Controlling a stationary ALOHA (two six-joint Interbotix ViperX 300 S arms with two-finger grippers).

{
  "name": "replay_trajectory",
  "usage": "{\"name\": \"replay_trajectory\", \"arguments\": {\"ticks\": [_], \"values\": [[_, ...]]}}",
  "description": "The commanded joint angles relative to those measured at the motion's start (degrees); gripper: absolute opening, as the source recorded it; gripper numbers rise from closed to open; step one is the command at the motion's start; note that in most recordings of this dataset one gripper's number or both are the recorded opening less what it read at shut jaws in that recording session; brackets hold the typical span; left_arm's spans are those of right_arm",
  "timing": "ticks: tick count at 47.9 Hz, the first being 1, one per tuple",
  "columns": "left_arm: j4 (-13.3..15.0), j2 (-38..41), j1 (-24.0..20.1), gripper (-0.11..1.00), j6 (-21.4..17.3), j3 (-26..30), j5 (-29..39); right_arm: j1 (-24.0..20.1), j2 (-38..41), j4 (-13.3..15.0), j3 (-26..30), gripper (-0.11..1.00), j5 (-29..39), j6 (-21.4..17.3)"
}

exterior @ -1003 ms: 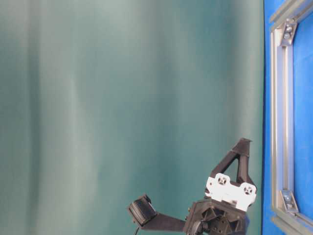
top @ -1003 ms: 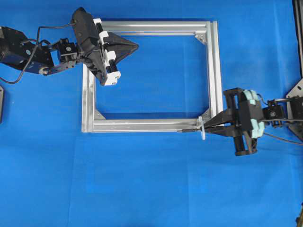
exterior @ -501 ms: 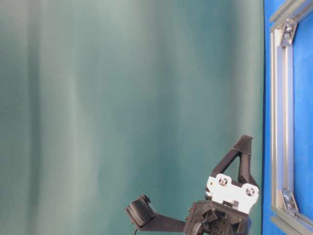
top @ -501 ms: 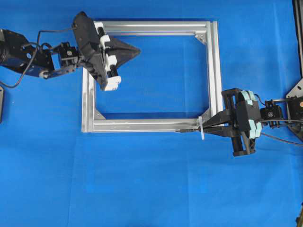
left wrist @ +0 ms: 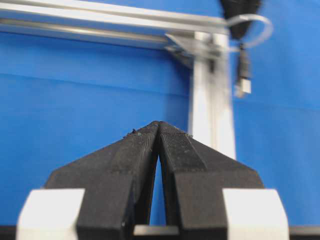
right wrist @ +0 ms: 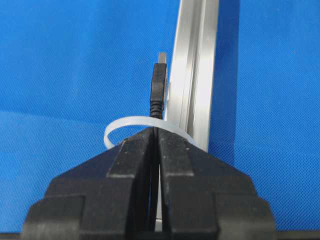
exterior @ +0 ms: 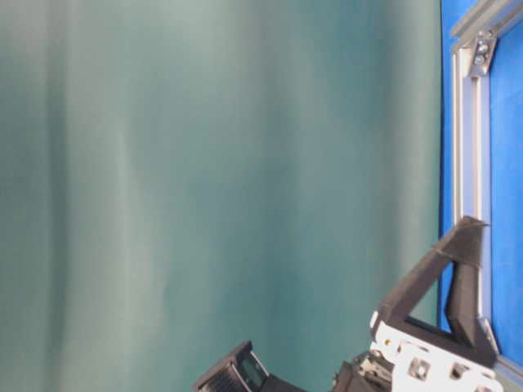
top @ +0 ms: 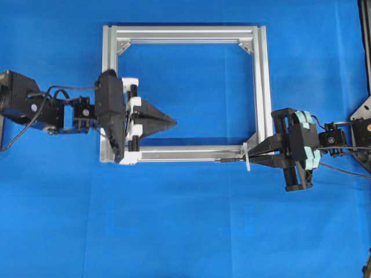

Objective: Insert the wire through the string loop located on the right side.

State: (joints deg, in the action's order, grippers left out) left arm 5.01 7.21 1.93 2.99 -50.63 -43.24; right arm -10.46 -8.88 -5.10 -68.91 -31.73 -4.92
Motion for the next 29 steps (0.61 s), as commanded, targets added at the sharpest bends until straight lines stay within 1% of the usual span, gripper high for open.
{"name": "replay_trajectory", "arguments": {"ticks": [1,18,29], "values": [[-0.09,-1.76,1.05,0.0,0.35,0.44,0.0,0.09,-0.35,-0.18,0.79,-0.04,-0.7,0.09],[-0.09,-1.67,2.55,0.0,2.9,0.7,1.23,0.09,-0.35,-0.18,0.79,-0.04,-0.7,0.09],[-0.09,-1.41,3.16,0.0,3.16,1.32,1.93,0.09,-0.44,-0.18,0.79,-0.04,-0.7,0.09]]}}
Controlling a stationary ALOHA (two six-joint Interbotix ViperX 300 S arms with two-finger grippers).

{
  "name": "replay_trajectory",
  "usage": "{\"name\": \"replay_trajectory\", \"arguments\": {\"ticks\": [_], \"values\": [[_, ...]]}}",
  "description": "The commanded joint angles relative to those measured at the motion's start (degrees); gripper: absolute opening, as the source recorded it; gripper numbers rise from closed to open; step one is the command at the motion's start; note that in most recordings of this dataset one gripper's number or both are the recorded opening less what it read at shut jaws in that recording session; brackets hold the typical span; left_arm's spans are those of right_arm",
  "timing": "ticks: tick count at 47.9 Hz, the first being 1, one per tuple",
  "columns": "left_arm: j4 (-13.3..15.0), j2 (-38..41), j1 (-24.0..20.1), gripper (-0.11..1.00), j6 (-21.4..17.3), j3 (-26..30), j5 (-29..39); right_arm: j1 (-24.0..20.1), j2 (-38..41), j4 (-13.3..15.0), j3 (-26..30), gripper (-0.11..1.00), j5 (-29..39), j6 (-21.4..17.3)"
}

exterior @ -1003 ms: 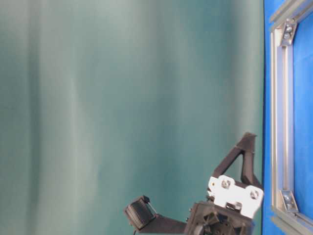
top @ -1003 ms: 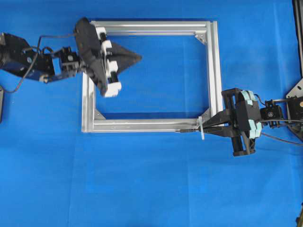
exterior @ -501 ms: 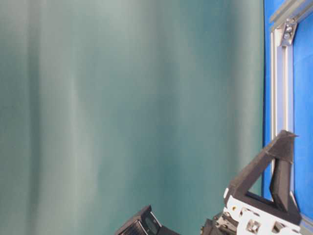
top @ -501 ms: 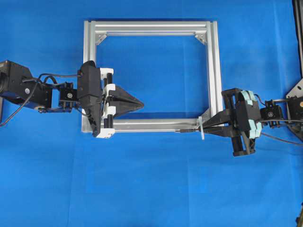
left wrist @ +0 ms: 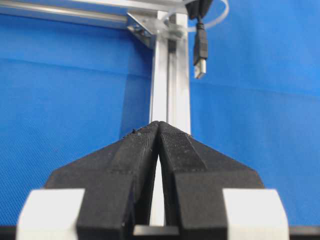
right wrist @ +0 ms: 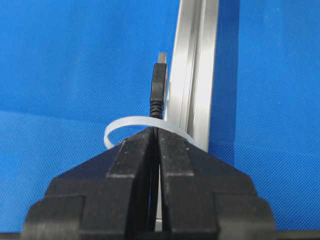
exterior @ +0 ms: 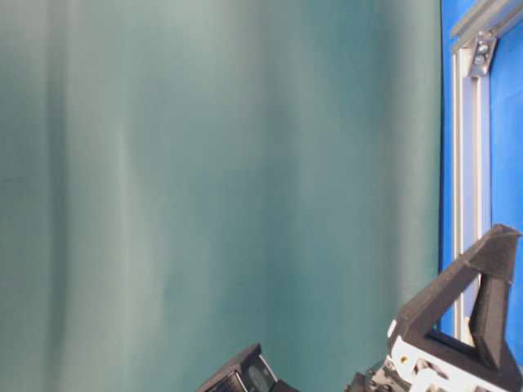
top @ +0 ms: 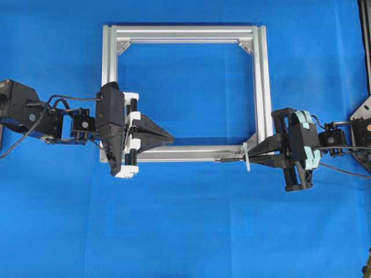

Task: Insert the wire through the string loop located on the right side.
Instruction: 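Move the open left gripper rightward toward the plug past the loop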

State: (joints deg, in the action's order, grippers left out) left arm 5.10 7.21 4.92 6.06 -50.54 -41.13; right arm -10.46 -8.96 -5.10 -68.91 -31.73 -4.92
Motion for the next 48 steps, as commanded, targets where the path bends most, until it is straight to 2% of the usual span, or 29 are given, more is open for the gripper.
{"name": "replay_trajectory", "arguments": {"ticks": [1,9,19,28,40,48], "values": [[-0.18,-1.23,0.26,0.0,0.09,1.67,0.0,0.09,-0.35,-0.18,0.79,-0.04,-0.7,0.09],[-0.18,0.26,0.18,0.0,0.09,5.89,3.52,0.09,-0.35,-0.18,0.88,-0.04,-0.7,0.09],[-0.26,4.04,0.18,0.0,0.0,14.59,9.67,0.09,-0.35,-0.18,0.88,-0.04,-0.88,0.09],[-0.18,7.03,0.26,0.0,0.0,21.53,12.57,0.09,-0.26,-0.18,0.88,-0.04,-0.79,0.09],[-0.26,9.4,1.49,0.0,0.0,26.98,14.5,0.09,-0.35,-0.18,0.88,-0.04,-0.88,0.18],[-0.18,10.11,1.85,0.0,0.0,28.39,16.44,0.18,-0.26,-0.18,0.88,-0.04,-1.14,0.18]]}}
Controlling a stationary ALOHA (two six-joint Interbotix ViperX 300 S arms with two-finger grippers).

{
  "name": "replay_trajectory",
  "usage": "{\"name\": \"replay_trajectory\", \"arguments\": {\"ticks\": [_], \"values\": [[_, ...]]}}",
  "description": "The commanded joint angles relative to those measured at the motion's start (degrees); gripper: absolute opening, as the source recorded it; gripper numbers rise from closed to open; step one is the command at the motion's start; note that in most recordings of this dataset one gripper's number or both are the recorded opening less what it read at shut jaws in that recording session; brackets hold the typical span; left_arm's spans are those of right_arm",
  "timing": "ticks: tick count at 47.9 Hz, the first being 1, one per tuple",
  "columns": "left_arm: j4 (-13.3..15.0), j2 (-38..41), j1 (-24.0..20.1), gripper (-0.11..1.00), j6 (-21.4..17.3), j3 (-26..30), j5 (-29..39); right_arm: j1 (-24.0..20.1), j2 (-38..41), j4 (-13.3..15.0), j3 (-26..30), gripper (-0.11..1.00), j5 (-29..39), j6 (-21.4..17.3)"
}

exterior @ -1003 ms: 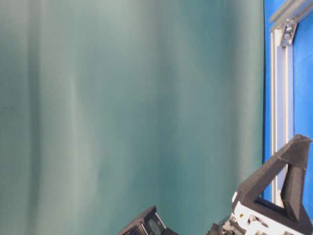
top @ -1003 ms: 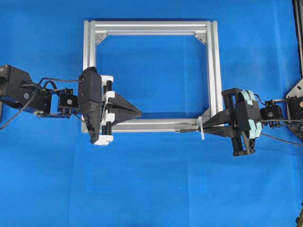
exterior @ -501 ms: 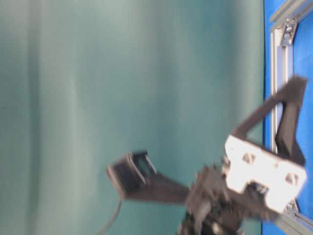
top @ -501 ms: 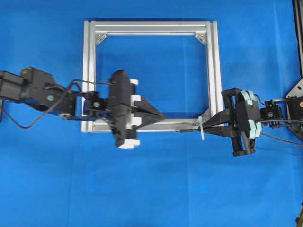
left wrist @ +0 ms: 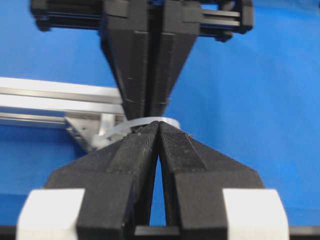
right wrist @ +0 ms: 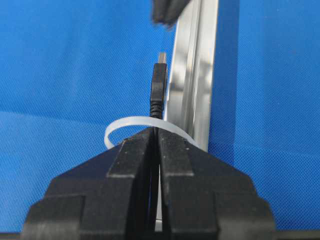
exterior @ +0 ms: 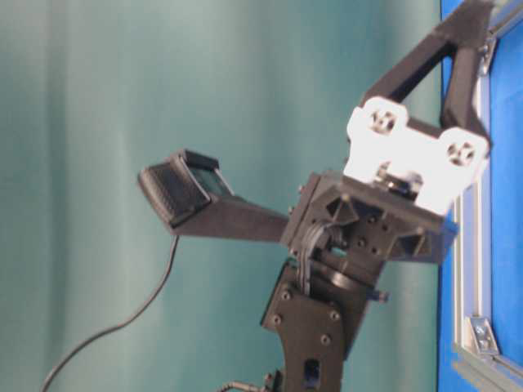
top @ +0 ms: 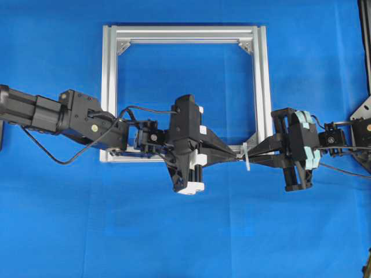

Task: Insert the wire through the string loop located on the right side.
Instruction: 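Move the open left gripper rightward toward the plug past the loop, then close the left gripper on the USB plug beyond the loop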

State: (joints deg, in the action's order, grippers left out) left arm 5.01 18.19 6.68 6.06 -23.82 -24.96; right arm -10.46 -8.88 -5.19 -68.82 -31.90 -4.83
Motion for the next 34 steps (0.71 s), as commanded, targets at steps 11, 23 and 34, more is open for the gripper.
{"name": "replay_trajectory", "arguments": {"ticks": [11,23,34], "values": [[-0.09,-0.62,0.09,0.0,0.0,1.76,0.26,0.26,-0.35,-0.09,0.79,-0.04,-0.88,0.09],[-0.09,-0.53,0.62,0.15,0.0,1.85,0.18,0.35,-0.35,-0.09,0.88,-0.04,-0.97,0.09],[-0.09,-0.53,0.7,0.81,0.0,1.85,0.35,0.44,-0.44,-0.09,0.79,-0.04,-0.97,0.09]]}}
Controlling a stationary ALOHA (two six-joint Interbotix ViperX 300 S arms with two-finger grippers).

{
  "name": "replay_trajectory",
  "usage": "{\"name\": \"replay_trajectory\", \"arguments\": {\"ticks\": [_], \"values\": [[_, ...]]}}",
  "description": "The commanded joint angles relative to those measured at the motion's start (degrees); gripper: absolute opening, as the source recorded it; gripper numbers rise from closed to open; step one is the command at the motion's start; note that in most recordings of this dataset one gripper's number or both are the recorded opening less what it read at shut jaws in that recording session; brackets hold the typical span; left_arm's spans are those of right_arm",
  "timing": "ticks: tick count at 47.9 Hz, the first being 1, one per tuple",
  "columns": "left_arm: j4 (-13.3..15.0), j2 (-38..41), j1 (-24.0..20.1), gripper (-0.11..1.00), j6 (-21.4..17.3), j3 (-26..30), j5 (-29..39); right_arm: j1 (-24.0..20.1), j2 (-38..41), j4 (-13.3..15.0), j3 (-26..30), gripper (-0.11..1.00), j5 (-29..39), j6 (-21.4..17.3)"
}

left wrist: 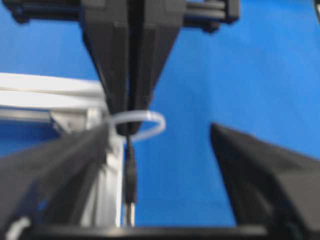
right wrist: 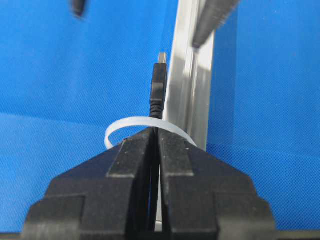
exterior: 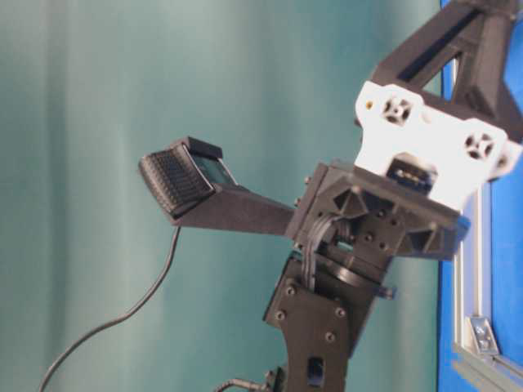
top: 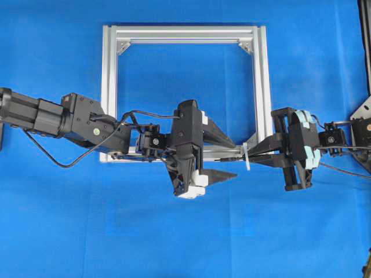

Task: Insert the wire through the string loop located on the right side.
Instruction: 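Close the left gripper on the USB plug beyond the loop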

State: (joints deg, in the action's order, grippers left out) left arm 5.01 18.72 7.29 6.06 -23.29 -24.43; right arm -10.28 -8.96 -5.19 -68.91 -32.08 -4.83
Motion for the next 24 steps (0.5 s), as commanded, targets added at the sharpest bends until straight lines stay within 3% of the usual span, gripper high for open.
{"name": "replay_trajectory", "arguments": {"ticks": [1,4,24], "values": [[-0.09,-0.97,0.0,0.85,-0.09,1.32,-0.18,0.26,-0.26,-0.09,0.88,-0.04,-0.7,0.09],[-0.09,-1.05,-0.09,0.89,-0.09,1.32,-0.09,0.26,-0.26,-0.09,0.88,-0.04,-0.79,0.09],[-0.09,3.43,-0.26,0.86,-0.09,2.2,0.18,0.26,-0.26,-0.09,0.88,-0.04,-0.79,0.09]]}}
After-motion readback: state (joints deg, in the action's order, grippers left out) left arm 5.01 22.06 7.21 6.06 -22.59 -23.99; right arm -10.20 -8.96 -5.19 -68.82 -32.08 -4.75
